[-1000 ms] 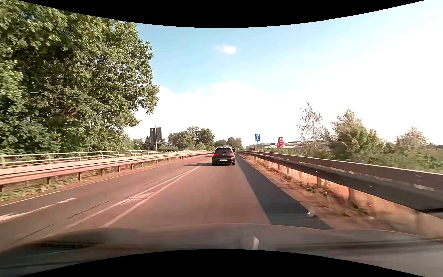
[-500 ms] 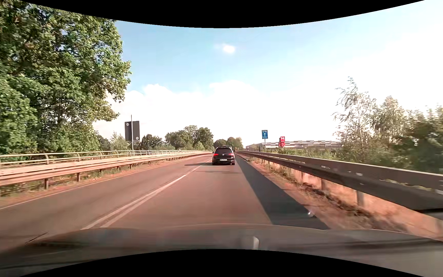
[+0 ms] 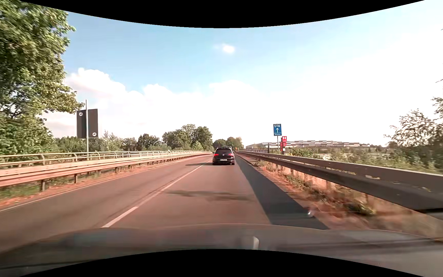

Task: Follow the waypoints while adhering to traffic rules and regulations

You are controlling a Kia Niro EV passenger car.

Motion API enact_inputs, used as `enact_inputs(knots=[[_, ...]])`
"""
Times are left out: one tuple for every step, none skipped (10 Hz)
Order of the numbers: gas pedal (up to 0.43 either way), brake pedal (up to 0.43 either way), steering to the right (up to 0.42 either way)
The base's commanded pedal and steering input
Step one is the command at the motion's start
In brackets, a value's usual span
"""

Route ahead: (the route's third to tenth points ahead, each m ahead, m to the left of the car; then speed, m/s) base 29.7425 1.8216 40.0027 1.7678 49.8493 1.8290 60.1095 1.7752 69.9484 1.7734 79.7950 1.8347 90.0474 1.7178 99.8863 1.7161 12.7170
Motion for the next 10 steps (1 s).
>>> enact_inputs(knots=[[0.15, 0.0, -0.002], [0.15, 0.0, -0.002], [0.15, 0.0, -0.002], [0.15, 0.0, -0.002], [0.15, 0.0, -0.002], [0.15, 0.0, -0.002], [0.15, 0.0, -0.002], [0.15, 0.0, -0.002], [0.15, 0.0, -0.002], [0.15, 0.0, -0.002]])
